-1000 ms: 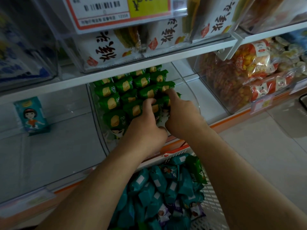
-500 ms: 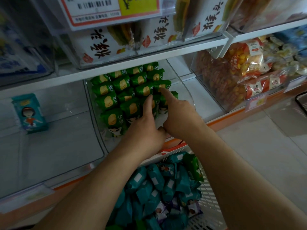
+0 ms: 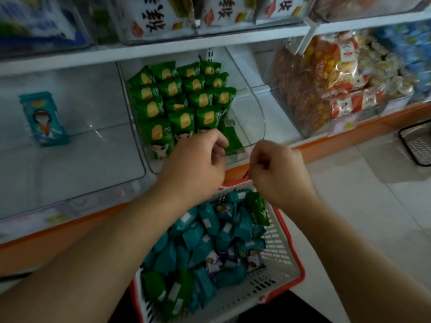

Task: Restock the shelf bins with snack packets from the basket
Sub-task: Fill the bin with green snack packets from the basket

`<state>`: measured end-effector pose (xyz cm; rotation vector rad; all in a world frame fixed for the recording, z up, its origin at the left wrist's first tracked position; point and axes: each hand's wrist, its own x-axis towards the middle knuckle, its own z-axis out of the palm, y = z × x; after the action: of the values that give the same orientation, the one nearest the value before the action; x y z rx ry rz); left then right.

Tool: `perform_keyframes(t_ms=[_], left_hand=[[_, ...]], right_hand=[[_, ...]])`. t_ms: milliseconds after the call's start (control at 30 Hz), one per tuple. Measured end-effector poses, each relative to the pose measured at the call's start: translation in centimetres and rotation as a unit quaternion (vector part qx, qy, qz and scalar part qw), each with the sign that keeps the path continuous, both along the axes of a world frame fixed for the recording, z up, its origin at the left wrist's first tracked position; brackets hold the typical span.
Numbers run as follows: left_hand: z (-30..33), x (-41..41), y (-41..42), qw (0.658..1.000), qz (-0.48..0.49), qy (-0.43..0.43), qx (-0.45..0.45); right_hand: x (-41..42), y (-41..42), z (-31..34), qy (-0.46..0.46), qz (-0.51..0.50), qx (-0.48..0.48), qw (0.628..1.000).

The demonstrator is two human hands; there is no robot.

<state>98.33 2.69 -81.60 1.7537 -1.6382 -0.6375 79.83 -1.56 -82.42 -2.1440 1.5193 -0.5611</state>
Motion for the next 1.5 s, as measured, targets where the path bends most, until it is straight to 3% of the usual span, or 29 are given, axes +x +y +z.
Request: perform_keyframes(t_ms=[200,333,433,533,667,833,900,1000,1167,1333,1500], left_hand=[[0.0,-0.5,-0.4,1.0,0.004,-0.006,-0.001],[-0.6,-0.1,-1.9,0.998,-0.004,-0.056,-0.001],[-0.7,-0.7,-3.8,0.987,-0.039,-0.096,0.127],[-0.7,-2.6,-6.4,0.962,-0.079,-0.035,0.26],[-0.1,-3.7,-9.1,0.938,-0.139,-0.087,0.306],[0.3,-3.8,-9.0,0.972,-0.021,-0.09,0.214],[1.4,-3.8,-8.6,0.974,-0.01,-0.164,0.154],[2.0,-3.1,-9.9,0.967,0.002,-0.239,0.086],[1.6,-2.3,-11.7,0.949,-0.036,-0.29,0.12],[1.2,-1.3,-12.2,0.916,0.008,-0.396,0.07],[0.0,-0.4,-13.1,0.947,0.026,-0.32,0.014]], right_hand=[[-0.6,-0.7,-1.5,0.064,-0.012,0.203,0.977],[0.4,-1.6,-1.1,0.066,-0.016,0.24,0.968],[1.1,-2.4,-0.9,0.045,-0.017,0.251,0.967],[1.3,-2.6,-1.1,0.057,-0.009,0.273,0.96],[0.4,-2.6,-1.0,0.071,-0.001,0.282,0.957],[-1.1,-2.5,-0.8,0.067,0.001,0.276,0.959],[-1.5,-2.4,-0.6,0.075,0.008,0.267,0.961],[-1.9,-2.1,-0.5,0.085,0.013,0.257,0.963],[-1.9,-1.9,-0.7,0.1,0.029,0.256,0.961],[-2.0,-2.0,-1.2,0.099,0.036,0.251,0.962],[-2.1,-2.0,-2.2,0.108,0.045,0.245,0.962]])
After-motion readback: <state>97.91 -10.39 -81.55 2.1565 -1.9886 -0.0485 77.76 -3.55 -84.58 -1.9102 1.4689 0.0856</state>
